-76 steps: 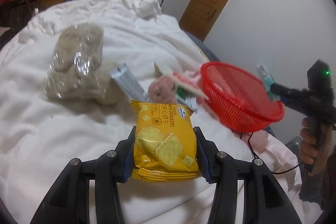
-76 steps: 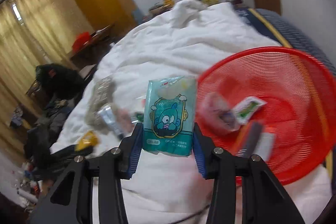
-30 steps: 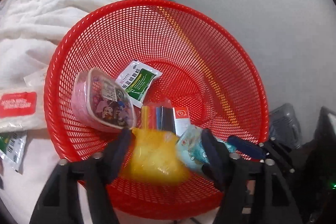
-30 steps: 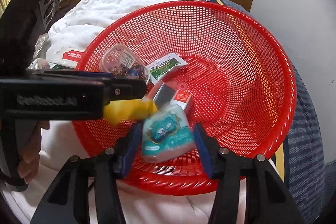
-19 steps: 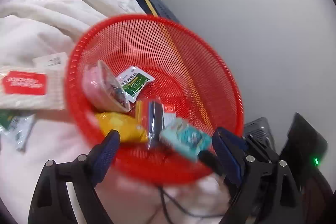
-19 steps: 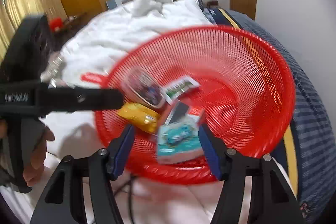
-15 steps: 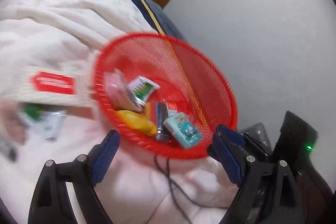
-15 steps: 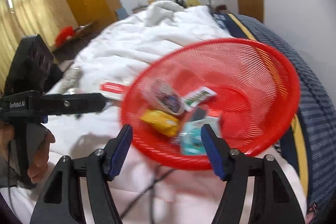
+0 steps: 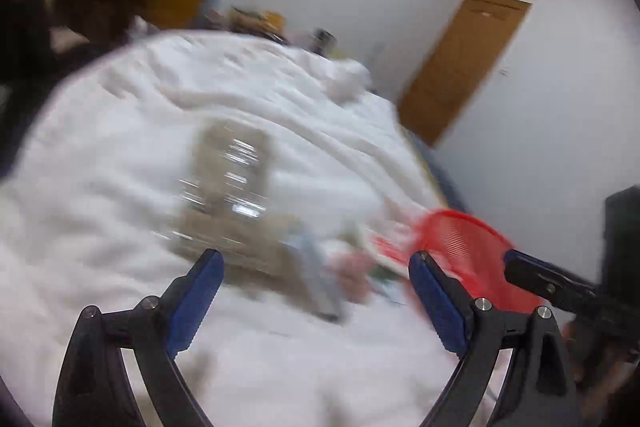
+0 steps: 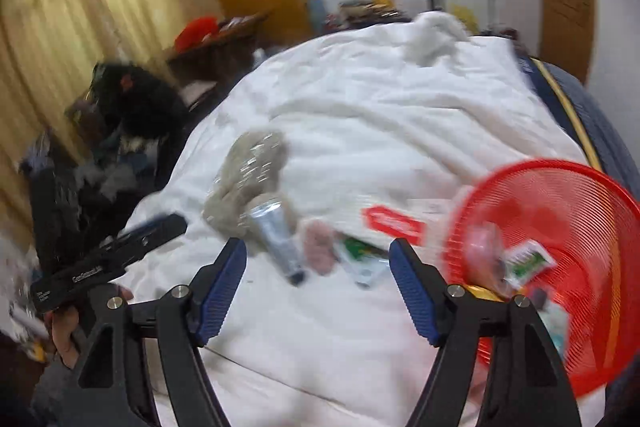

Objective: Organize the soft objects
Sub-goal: 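Move the right gripper toward the silver tube while the left approaches the clear bag, then grasp the clear bag with beige plush using the left gripper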

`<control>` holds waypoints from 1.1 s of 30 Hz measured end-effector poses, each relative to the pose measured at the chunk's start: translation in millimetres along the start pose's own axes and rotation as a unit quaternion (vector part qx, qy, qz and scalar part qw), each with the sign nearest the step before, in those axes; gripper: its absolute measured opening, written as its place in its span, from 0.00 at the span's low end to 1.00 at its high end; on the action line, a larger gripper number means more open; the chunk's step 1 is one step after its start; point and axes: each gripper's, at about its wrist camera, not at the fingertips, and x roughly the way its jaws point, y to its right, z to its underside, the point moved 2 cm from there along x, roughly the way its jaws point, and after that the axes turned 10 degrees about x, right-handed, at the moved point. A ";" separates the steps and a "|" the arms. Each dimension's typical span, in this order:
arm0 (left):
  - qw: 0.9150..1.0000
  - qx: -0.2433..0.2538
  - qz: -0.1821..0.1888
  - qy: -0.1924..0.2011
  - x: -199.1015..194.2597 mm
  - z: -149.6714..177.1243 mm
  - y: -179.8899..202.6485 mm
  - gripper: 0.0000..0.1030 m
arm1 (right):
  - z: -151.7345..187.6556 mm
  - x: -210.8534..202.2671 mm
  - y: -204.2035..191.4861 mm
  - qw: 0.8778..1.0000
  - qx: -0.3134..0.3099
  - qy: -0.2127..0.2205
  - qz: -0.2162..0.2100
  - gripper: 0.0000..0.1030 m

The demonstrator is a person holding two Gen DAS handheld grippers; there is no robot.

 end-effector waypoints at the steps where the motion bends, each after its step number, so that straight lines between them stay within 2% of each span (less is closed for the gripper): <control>1: 1.000 0.005 -0.011 0.006 0.5 1.9 -6.9 0.93 | 0.5 15.5 -18.0 1.000 -0.018 -0.011 -0.001 0.71; 2: 1.000 0.002 -0.013 0.004 1.6 3.8 -15.0 0.93 | 3.0 24.5 -28.0 0.999 -0.025 -0.017 -0.010 0.71; 4: 1.000 -0.027 0.009 -0.009 7.2 6.6 -28.2 0.93 | 12.0 43.8 -45.2 0.999 -0.022 -0.019 -0.035 0.71; 7: 0.996 -0.080 0.017 -0.031 20.7 14.5 -48.6 0.93 | 30.6 63.9 -53.3 0.999 -0.028 -0.007 -0.040 0.71; 8: 0.996 -0.084 0.011 -0.030 24.9 15.6 -50.9 0.93 | 39.3 73.8 -52.7 0.999 -0.024 -0.015 -0.035 0.71; 10: 0.997 -0.070 -0.015 -0.015 24.1 15.8 -53.4 0.93 | 55.4 98.5 -47.5 0.996 -0.001 -0.074 -0.047 0.71; 13: 0.998 -0.062 -0.029 -0.015 27.3 14.3 -57.5 0.93 | 64.1 111.2 -38.7 0.995 0.013 -0.089 -0.044 0.71; 15: 0.996 -0.085 -0.011 -0.019 31.9 16.5 -65.6 0.93 | 63.0 110.2 -35.3 0.996 0.015 -0.079 -0.041 0.71; 23: 0.991 -0.135 -0.023 -0.008 34.5 20.3 -93.6 0.93 | 58.6 104.3 -35.2 0.998 -0.004 -0.054 -0.027 0.71; 29: 0.996 -0.077 -0.031 -0.021 57.5 3.3 -79.1 0.95 | 63.1 103.9 -38.9 0.998 -0.016 -0.054 -0.026 0.71; 33: 0.997 -0.017 -0.070 -0.039 84.3 -8.1 -67.9 0.95 | 63.9 104.7 -37.1 0.998 -0.012 -0.057 -0.029 0.71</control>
